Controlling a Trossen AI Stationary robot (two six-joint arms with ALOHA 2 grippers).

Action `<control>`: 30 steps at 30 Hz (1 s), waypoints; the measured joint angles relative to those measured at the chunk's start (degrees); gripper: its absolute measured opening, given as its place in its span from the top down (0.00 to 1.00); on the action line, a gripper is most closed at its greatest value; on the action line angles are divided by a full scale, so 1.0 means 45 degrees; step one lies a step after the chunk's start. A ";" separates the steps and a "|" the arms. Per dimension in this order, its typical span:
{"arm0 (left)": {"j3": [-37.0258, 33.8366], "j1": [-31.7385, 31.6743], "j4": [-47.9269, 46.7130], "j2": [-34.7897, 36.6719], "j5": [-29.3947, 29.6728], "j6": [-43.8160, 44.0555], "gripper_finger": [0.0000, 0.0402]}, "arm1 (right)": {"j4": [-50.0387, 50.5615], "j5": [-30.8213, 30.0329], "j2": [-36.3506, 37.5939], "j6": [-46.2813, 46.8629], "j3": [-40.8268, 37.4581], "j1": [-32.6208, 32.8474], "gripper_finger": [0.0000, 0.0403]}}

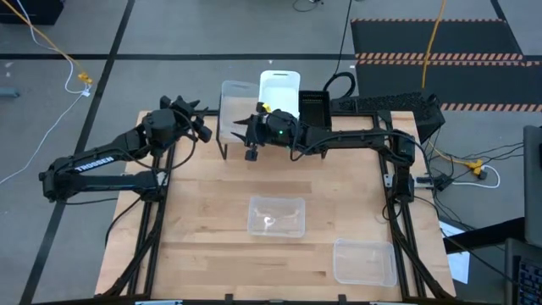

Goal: Stack baskets on shelf by color
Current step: Put the top transparent bin on the shelf

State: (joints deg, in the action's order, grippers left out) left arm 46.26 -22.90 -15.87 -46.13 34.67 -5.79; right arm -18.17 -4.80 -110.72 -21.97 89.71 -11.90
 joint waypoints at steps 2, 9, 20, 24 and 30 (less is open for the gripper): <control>0.0000 0.0000 -0.0139 0.0000 -0.0009 -0.0150 0.59 | -0.0218 0.0007 0.0040 -0.0043 0.0000 0.0159 0.60; 0.0000 0.0073 -0.0959 -0.0268 -0.2385 -0.1166 0.59 | 0.0360 0.0015 0.1656 -0.0666 -0.0348 0.1005 0.57; -0.0005 0.1077 -0.1679 -0.2015 -0.3297 -0.3068 0.59 | 0.1504 0.0016 0.9393 0.1800 -0.8068 0.1661 0.61; -0.0015 0.2405 -0.0629 -0.2553 -0.2431 -0.4406 0.59 | 0.0928 0.0059 1.2445 0.3023 -1.1095 0.1909 0.61; 0.0498 0.3775 0.0948 -0.2623 -0.1666 -0.6735 0.59 | 0.0456 0.0047 1.5776 0.4281 -1.4385 0.2000 0.61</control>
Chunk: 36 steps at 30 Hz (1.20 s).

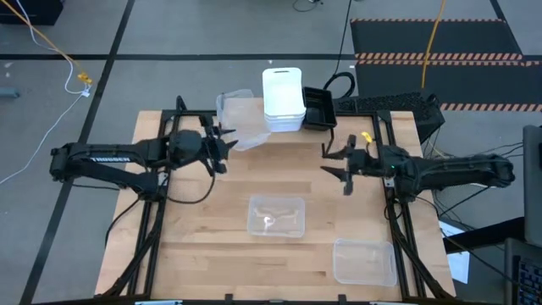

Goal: Stack baskets on shelf by color
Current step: Put the top transparent bin on the shelf

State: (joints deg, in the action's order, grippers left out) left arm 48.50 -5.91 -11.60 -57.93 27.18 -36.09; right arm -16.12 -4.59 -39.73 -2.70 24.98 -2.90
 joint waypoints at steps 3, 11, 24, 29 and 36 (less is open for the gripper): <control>0.0612 -0.0001 -0.0172 0.0018 0.0545 0.0514 0.59 | -0.0115 0.0030 0.0945 0.0169 -0.1111 0.0005 0.61; 0.0794 -0.0412 -0.1478 -0.0014 0.1216 0.2281 0.59 | -0.1054 0.0026 0.1849 -0.0742 -0.2401 -0.0005 0.61; 0.0818 0.0236 0.1271 -0.0058 0.0506 0.0670 0.59 | -0.1715 -0.0018 0.1429 -0.0895 -0.2396 -0.0010 0.62; 0.0818 0.0271 0.1107 -0.0073 -0.1672 0.1153 0.59 | -0.2332 -0.0023 0.1035 -0.0897 -0.2396 -0.0010 0.62; 0.0814 0.0266 0.0912 -0.0679 -0.1732 0.1818 0.59 | -0.2816 -0.0023 0.0531 -0.0893 -0.2396 -0.0010 0.62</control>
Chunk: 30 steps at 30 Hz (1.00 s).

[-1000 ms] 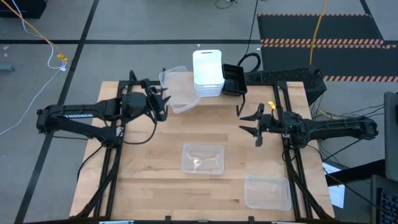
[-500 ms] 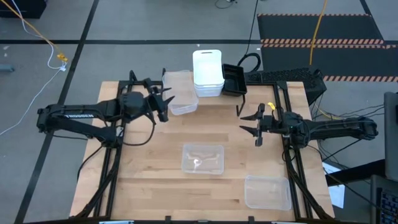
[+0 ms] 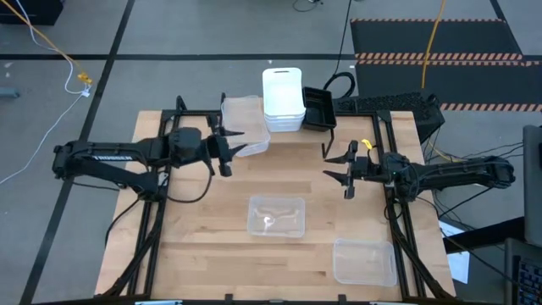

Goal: Stack baskets on shelf by color
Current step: Put the top transparent bin on the shelf

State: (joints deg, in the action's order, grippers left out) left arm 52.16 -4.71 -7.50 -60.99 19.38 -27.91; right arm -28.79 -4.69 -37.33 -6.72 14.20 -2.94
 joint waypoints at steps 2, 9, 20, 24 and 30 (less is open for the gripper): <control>0.0000 0.0000 -0.0152 -0.0269 0.0067 0.0134 0.59 | -0.0030 0.0000 -0.0138 0.0056 0.0000 0.0000 0.62; 0.0000 -0.0003 -0.0217 -0.1156 0.0914 0.1080 0.59 | -0.0030 -0.0024 -0.0469 0.0268 0.0000 0.0000 0.62; -0.0004 -0.0102 -0.1362 -0.1615 0.2336 0.2066 0.59 | 0.0090 -0.0048 -0.0974 0.0481 0.0000 0.0000 0.62; -0.0005 -0.0117 -0.1964 -0.1648 0.3041 0.2415 0.59 | 0.0072 -0.0286 -0.1046 0.0380 0.0000 -0.0010 0.62; -0.0005 -0.0516 -0.2218 -0.1643 0.3533 0.2567 0.59 | 0.0070 -0.0675 -0.1046 0.0350 0.0000 -0.0024 0.62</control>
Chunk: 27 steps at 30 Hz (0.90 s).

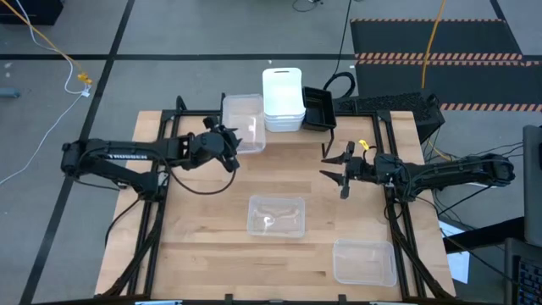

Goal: Stack baskets on shelf by color
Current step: Put the top transparent bin on the shelf

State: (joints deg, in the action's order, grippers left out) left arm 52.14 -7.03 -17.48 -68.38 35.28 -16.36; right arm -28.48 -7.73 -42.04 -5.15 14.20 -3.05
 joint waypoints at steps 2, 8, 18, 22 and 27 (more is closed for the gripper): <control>0.0000 -0.0206 0.0099 0.0002 0.0116 -0.0063 0.59 | -0.0002 0.0005 0.0000 0.0005 0.0000 0.0004 0.62; 0.0000 -0.0990 0.0443 0.0015 0.0214 -0.0403 0.59 | -0.0099 0.0005 0.0000 0.0034 0.0005 0.0005 0.62; -0.0012 -0.2127 0.1766 0.0089 0.0300 -0.1758 0.59 | -0.0102 0.0005 0.0000 0.0019 0.0005 0.0005 0.62; -0.0010 -0.2001 0.1982 0.0213 0.0293 -0.1991 0.59 | -0.0099 0.0005 0.0000 -0.0005 0.0006 0.0005 0.62; -0.0010 -0.1404 0.1730 0.0305 0.0262 -0.1823 0.59 | 0.0066 0.0005 0.0000 -0.0109 0.0010 0.0005 0.62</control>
State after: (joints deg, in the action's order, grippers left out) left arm 52.10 -13.35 -9.69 -67.01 36.46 -24.56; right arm -28.18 -7.70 -42.04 -5.64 14.24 -3.03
